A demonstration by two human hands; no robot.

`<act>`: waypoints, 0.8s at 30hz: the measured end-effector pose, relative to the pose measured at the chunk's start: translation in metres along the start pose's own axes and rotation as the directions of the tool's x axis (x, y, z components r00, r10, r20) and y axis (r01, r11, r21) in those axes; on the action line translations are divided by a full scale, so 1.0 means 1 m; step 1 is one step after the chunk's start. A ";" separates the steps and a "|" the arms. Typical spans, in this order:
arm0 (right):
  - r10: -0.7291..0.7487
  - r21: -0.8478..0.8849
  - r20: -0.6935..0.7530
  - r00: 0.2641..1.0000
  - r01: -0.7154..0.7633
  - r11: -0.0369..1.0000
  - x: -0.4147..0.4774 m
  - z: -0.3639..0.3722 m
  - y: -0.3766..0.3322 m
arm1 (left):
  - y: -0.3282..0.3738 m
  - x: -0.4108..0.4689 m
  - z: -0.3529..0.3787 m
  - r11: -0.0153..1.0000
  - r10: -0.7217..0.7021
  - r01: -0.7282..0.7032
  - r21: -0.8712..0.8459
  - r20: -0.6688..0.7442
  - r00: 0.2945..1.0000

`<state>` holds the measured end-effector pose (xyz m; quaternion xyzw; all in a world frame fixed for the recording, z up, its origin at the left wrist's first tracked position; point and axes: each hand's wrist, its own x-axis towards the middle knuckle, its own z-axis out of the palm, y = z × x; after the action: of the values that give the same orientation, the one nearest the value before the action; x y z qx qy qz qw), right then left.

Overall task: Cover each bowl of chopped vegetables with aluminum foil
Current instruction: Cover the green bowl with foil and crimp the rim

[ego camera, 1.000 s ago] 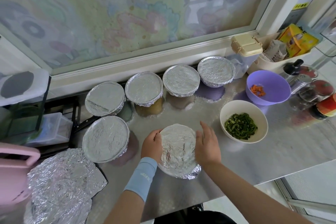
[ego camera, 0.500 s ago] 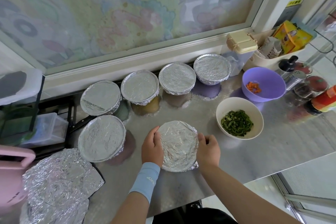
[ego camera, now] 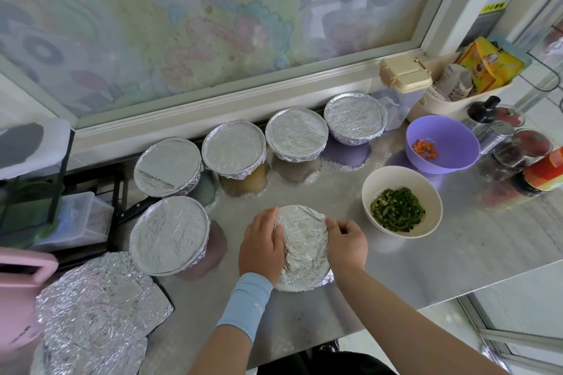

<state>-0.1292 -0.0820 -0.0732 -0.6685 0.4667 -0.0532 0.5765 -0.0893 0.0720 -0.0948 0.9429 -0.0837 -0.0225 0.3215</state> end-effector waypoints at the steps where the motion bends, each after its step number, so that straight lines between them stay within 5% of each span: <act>1: 0.011 0.018 -0.002 1.000 -0.011 1.000 0.001 0.001 0.000 | 0.000 0.000 0.000 1.000 -0.004 0.004 -0.004 0.002 1.000; 12: 0.410 0.113 0.215 0.886 -0.439 0.891 0.018 -0.005 -0.020 | 0.002 -0.001 0.000 0.999 -0.042 0.042 -0.028 -0.018 0.999; 15: -0.007 -0.309 0.090 0.996 0.035 0.950 0.021 -0.005 -0.012 | 0.003 -0.002 0.001 0.998 -0.052 0.052 -0.040 -0.020 0.998; 17: -0.428 -0.464 0.180 0.886 0.460 0.757 0.018 -0.003 -0.005 | 0.003 -0.002 0.002 0.997 -0.057 0.055 -0.047 -0.036 0.998; 18: -0.522 -0.457 0.287 0.803 0.594 0.662 0.018 0.000 0.000 | 0.002 -0.002 0.002 0.997 -0.061 0.059 -0.054 -0.044 0.997; 20: -0.492 -0.415 0.464 0.737 0.671 0.614 0.016 0.004 0.004 | 0.001 -0.002 0.004 0.994 -0.075 0.070 -0.080 -0.063 0.995; 24: -0.371 -0.303 0.454 0.810 0.532 0.791 0.021 0.005 0.006 | 0.003 -0.001 0.006 0.974 -0.157 0.140 -0.180 -0.082 0.984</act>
<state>-0.1182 -0.0923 -0.0895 -0.8663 0.1723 0.0363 0.4674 -0.0913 0.0663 -0.0975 0.9150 0.0047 -0.0085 0.4034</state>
